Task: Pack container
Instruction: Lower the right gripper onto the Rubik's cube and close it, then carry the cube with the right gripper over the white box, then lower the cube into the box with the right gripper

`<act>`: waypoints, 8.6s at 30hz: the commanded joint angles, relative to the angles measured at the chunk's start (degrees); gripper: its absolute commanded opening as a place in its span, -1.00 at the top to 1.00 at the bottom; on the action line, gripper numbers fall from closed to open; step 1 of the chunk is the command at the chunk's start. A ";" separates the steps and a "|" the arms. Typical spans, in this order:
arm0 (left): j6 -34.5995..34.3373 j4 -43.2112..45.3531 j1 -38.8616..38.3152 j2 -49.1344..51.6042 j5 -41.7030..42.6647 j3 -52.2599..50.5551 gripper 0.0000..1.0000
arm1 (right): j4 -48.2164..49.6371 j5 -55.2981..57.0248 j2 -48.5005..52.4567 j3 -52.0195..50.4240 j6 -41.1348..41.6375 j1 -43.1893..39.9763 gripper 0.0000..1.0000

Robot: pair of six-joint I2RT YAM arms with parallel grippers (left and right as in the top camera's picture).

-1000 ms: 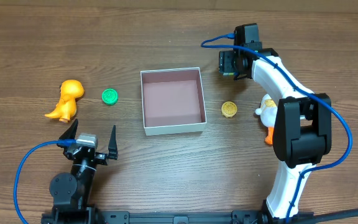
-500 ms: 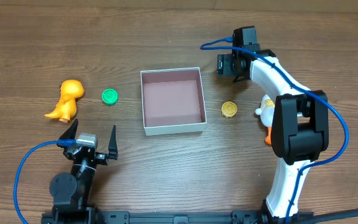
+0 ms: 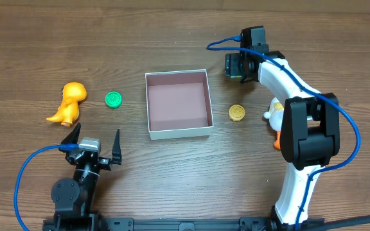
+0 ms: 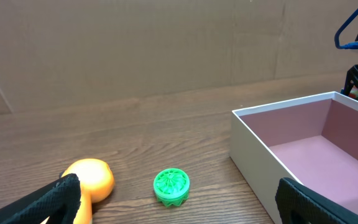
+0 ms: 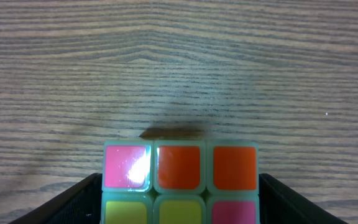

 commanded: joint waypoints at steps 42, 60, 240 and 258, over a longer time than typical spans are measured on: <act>0.50 0.02 0.42 -0.52 -0.17 -0.20 -1.00 | -40.33 3.19 0.28 44.65 -0.09 2.58 0.38; 0.50 0.02 0.44 -0.52 -0.17 -0.20 -1.00 | -67.23 0.74 0.20 55.58 7.78 15.15 0.53; 0.50 0.02 0.44 -0.52 -0.17 -0.20 -1.00 | -36.65 -2.80 0.33 13.55 16.28 22.03 0.81; 0.50 0.02 0.44 -0.52 -0.17 -0.20 -1.00 | -39.43 -1.99 0.31 15.43 13.22 22.10 0.92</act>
